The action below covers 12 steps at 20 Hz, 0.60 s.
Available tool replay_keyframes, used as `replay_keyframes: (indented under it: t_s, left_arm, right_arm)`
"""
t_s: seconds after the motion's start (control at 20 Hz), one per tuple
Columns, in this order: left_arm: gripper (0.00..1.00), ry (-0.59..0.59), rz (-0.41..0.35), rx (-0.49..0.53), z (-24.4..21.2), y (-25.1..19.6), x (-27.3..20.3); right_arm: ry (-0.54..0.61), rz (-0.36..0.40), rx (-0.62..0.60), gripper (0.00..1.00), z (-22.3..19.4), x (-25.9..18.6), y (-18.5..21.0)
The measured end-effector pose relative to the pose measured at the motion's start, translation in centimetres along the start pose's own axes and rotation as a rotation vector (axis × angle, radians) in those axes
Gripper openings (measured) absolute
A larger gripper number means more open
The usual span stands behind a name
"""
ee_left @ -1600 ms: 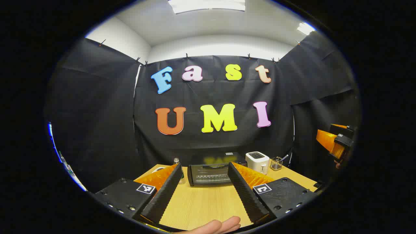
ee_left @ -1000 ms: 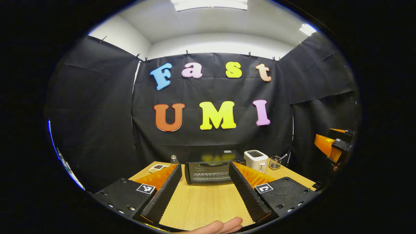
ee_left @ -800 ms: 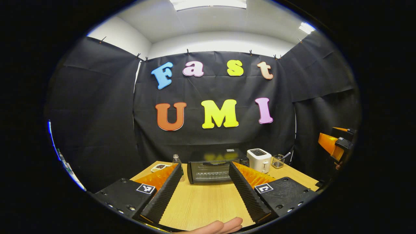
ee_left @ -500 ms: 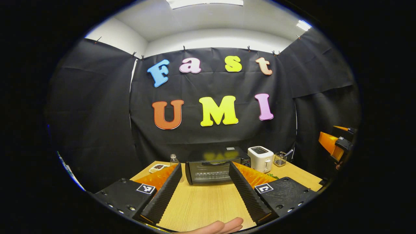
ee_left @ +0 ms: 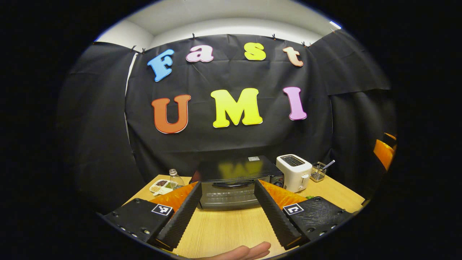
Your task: Open the electric oven with the left hand, put the food in, and close the electric oven.
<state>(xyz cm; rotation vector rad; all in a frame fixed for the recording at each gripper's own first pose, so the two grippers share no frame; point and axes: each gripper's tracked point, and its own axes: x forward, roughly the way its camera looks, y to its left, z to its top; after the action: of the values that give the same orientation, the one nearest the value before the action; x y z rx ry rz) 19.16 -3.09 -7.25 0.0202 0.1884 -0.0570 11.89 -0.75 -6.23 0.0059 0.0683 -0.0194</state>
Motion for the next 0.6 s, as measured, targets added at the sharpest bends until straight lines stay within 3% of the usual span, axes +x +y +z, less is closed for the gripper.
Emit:
replay_keyframes:
  t_s: [0.05,0.15,0.2,0.5,0.55,0.6]
  left_arm:
    - [0.95,0.018,-0.007,0.002,-0.3,-0.2,1.9]
    - [0.95,0.059,-0.025,-0.004,-1.1,-0.8,5.0]
    - [0.95,0.075,-0.03,-0.003,-1.5,-1.0,6.5]
    - [0.96,0.21,-0.033,-0.041,-5.2,-1.2,14.0]
    - [0.95,0.238,-0.044,-0.061,-5.7,-1.4,14.5]
    - [0.96,0.254,-0.053,-0.081,-6.0,-1.6,14.8]
  right_arm:
    - [0.003,0.001,0.003,0.9,-0.1,0.3,-0.2]
    - [0.006,-0.003,0.007,0.9,-0.4,1.0,-0.7]
    - [0.006,-0.003,0.007,1.0,-0.5,1.1,-0.9]
    - [0.008,0.012,-0.008,1.0,-1.0,1.4,-1.5]
    - [0.004,0.012,-0.009,0.9,-0.9,1.3,-1.7]
    - [-0.001,0.01,-0.006,0.9,-0.9,1.2,-2.0]
